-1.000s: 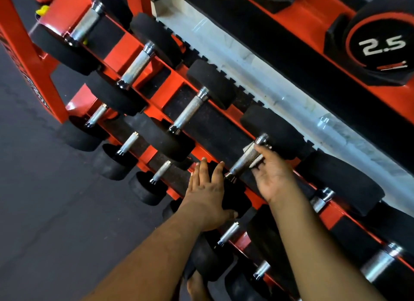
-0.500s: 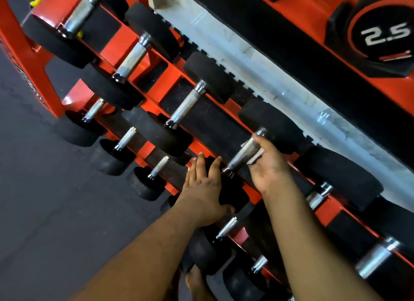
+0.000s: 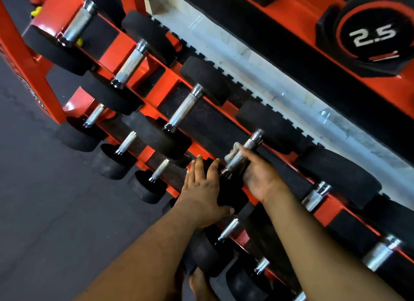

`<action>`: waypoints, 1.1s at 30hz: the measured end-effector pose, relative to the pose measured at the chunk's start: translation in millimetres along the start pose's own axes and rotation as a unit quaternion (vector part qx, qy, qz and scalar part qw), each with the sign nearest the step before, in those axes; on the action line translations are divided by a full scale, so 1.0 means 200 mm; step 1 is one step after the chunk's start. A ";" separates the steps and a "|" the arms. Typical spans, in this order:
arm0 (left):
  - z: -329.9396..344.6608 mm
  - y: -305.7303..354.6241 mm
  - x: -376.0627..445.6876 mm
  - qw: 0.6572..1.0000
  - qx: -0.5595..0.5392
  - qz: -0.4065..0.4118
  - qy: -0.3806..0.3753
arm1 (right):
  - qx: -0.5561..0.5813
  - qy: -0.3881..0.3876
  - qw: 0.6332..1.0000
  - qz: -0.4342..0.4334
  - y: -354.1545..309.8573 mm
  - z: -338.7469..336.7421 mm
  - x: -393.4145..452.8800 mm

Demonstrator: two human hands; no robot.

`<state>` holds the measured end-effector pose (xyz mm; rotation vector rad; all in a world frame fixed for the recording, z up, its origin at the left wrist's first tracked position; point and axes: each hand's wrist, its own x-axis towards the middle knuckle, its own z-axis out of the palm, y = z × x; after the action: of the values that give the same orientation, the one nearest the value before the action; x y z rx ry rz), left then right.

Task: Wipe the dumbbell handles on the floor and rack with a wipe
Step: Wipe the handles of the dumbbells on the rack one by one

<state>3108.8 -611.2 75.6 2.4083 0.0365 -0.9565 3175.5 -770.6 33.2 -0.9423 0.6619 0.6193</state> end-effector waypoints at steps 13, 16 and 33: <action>-0.01 0.01 0.00 1.000 0.003 -0.009 -0.008 | 0.128 0.102 0.981 -0.102 -0.01 -0.08 0.00; -0.02 0.02 -0.01 1.000 0.001 -0.009 -0.008 | -0.028 0.122 0.991 -0.054 0.09 -0.04 -0.04; -0.02 0.01 -0.01 1.000 0.010 -0.001 -0.012 | -0.881 0.113 0.257 -0.381 0.01 -0.17 -0.04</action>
<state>3110.4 -610.7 81.3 2.4161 0.0207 -0.9913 3160.5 -800.8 23.2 -3.2478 -0.8499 -0.0217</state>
